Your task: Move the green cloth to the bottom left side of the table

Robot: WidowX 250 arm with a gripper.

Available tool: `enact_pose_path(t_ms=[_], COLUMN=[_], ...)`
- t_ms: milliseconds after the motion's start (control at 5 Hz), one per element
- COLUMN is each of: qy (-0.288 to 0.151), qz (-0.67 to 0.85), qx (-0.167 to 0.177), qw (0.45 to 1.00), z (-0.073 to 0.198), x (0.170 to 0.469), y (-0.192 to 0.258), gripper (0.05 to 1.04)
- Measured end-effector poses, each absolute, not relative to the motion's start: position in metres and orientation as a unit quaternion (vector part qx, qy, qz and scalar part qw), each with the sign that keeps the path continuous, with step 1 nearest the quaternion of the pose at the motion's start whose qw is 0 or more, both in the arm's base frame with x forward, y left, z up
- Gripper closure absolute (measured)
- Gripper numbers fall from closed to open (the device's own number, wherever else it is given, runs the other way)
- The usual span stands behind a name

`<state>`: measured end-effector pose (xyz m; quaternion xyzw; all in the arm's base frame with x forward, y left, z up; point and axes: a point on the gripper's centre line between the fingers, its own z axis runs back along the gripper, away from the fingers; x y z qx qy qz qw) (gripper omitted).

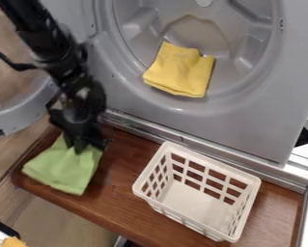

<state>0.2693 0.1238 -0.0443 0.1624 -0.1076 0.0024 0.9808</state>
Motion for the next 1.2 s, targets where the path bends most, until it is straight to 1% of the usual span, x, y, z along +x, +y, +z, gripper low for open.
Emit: enact_pose_path(t_ms=[200, 400, 600, 800, 1000, 1200], qy=[-0.128, -0.16, -0.161, -0.161, -0.171, -0.17], qz=[-0.011, -0.006, -0.02, -0.015, 0.001, 0.036], qx=[0.172, 0.186, 0.182, 0.183, 0.185, 0.175], qw=[0.977, 0.969, 0.97, 0.97, 0.968, 0.969], z=[-0.048, -0.048, -0.052, -0.052, -0.045, -0.036], x=[0.262, 0.256, 0.259, 0.261, 0.265, 0.264], y=[0.126, 0.139, 0.139, 0.14, 0.137, 0.128], gripper=[1.0, 1.0, 1.0, 0.968, 0.778, 0.488])
